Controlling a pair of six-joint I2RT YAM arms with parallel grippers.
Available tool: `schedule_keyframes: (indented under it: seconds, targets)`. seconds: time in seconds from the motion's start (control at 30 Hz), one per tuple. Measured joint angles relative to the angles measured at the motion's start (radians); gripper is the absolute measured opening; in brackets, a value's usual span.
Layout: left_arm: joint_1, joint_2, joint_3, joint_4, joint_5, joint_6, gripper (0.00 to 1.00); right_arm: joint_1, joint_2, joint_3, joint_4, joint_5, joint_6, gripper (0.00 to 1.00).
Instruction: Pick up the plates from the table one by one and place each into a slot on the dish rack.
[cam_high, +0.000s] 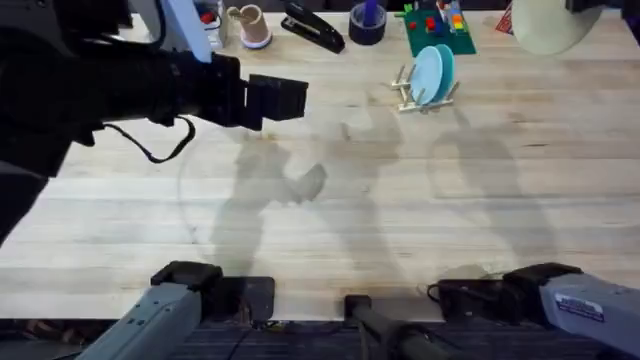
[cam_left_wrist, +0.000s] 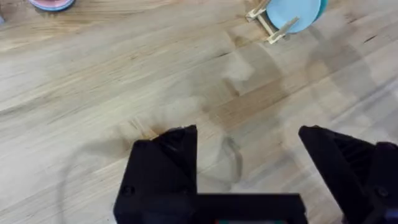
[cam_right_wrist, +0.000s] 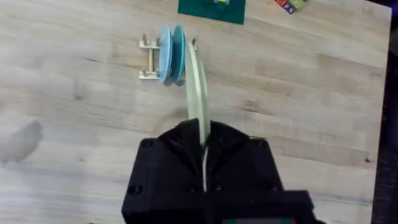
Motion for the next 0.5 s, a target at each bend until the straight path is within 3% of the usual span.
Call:
schedule_keyframes:
  seconds: [0.5]
  targets:
    - [0.000, 0.000, 0.000, 0.005, 0.000, 0.000, 0.995, -0.001, 0.046, 0.013, -0.003, 0.000, -0.014, 0.029]
